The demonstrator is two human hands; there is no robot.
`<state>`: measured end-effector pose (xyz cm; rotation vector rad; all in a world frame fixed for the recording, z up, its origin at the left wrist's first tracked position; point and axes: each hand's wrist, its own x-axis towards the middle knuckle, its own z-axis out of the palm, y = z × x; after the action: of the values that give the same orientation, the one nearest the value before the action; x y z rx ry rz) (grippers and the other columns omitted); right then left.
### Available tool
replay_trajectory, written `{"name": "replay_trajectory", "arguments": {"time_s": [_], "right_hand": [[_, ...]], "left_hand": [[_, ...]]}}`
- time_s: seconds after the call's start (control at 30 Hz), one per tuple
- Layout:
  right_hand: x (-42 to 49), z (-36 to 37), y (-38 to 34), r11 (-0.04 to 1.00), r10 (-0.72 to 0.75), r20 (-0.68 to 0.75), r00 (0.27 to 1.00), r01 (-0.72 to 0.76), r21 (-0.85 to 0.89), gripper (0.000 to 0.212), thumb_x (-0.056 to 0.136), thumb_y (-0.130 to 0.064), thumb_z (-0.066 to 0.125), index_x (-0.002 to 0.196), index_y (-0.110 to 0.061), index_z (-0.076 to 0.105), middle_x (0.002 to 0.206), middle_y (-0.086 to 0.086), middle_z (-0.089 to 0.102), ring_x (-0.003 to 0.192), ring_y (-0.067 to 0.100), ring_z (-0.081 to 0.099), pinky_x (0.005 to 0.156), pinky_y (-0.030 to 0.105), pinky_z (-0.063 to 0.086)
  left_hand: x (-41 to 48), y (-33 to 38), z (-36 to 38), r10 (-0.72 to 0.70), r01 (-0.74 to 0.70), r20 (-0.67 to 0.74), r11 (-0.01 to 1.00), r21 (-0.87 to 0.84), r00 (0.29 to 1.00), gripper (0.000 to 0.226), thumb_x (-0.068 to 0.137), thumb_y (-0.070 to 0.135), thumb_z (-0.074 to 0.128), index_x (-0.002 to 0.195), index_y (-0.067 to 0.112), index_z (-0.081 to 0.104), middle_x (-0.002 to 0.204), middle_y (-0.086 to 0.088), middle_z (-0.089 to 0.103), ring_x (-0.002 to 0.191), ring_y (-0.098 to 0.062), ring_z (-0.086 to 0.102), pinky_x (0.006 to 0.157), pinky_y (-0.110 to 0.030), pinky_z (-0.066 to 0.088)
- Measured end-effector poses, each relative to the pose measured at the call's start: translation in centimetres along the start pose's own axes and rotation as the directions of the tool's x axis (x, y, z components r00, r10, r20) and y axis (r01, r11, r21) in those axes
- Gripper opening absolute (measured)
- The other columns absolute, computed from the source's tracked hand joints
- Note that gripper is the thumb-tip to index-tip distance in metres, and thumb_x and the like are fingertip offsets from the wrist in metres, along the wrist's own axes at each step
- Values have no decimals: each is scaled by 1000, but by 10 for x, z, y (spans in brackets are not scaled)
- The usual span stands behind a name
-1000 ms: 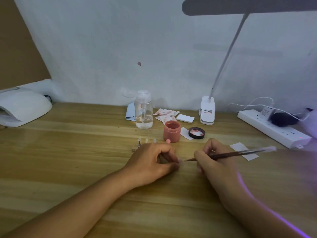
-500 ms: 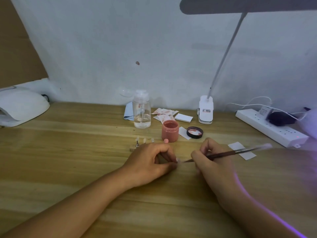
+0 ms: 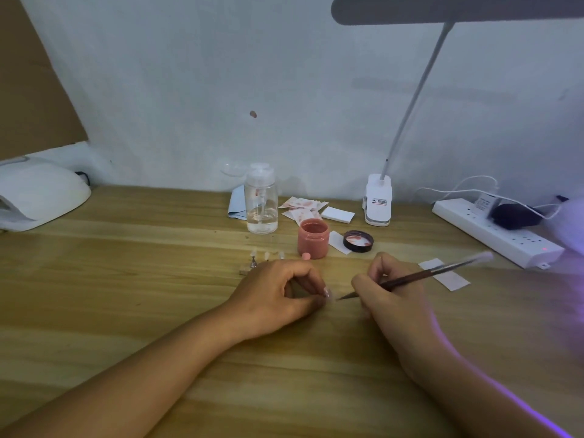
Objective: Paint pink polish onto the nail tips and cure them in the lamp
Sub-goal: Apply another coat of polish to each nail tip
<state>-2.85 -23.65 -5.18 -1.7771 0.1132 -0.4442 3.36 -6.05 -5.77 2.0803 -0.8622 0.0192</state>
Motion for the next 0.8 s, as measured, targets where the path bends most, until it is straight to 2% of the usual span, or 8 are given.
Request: {"name": "replay_trajectory", "arguments": {"time_s": [0.1,0.23,0.3,0.33,0.4,0.57,0.67,0.8], "right_hand": [[-1,-3,-3,986,31,-35,999,-25,163,25,89,-17,66,74,-9,48,47,-2,46,42,7,38,41,17,31],[-3,-2,-7,972,9,-21,1000,-4,234,33,88,-30,65,79,-3,48,49,1,43,42,8,35,39,18,30],[-5,0,-10,975,-34,5,999,32,218,36,88,-29,65,79,1,49,49,3,46,43,7,38,41,16,32],[-7,0,-11,976,-49,24,999,42,213,36,88,-27,65,79,3,49,50,4,50,43,8,40,42,15,33],[-8,1,-13,975,-47,54,997,34,220,33,89,-22,65,81,5,48,52,7,57,43,10,44,41,15,35],[-7,0,-12,979,-7,46,999,-2,206,23,91,-12,64,83,2,46,51,7,56,41,8,44,40,15,35],[-6,-2,-12,985,-30,13,999,28,173,28,89,-21,65,85,1,49,47,5,46,40,6,39,39,14,33],[-4,0,-20,986,-152,67,986,147,78,12,86,-14,69,92,-8,63,73,5,69,59,5,61,49,17,48]], "left_hand": [[0,1,-1,0,0,7,1000,0,1000,18,82,25,78,80,41,69,69,32,64,43,6,44,65,-40,53],[-2,5,-2,3,-3,25,1000,12,1000,21,84,22,76,80,41,67,55,37,54,44,9,48,87,-49,54],[-2,5,-2,5,-5,30,1000,-5,1000,21,84,21,75,79,40,67,60,37,57,64,15,60,80,-39,52],[-2,5,-3,4,-4,31,1000,-15,1000,21,84,21,75,78,40,67,63,36,59,82,20,56,77,-33,49],[-1,4,-3,7,-6,31,1000,-16,1000,20,84,21,74,78,39,67,64,37,59,92,24,45,76,-26,44],[-2,6,-2,6,-6,11,1000,25,1000,17,84,21,76,82,35,68,57,39,55,55,21,51,75,-27,48],[0,5,-2,5,-4,-12,999,36,1000,21,82,22,77,79,40,66,64,38,58,53,17,50,69,-22,45],[1,3,-2,26,-26,-2,997,69,1000,24,82,20,76,77,41,64,71,35,62,58,17,53,59,-4,37]]}}
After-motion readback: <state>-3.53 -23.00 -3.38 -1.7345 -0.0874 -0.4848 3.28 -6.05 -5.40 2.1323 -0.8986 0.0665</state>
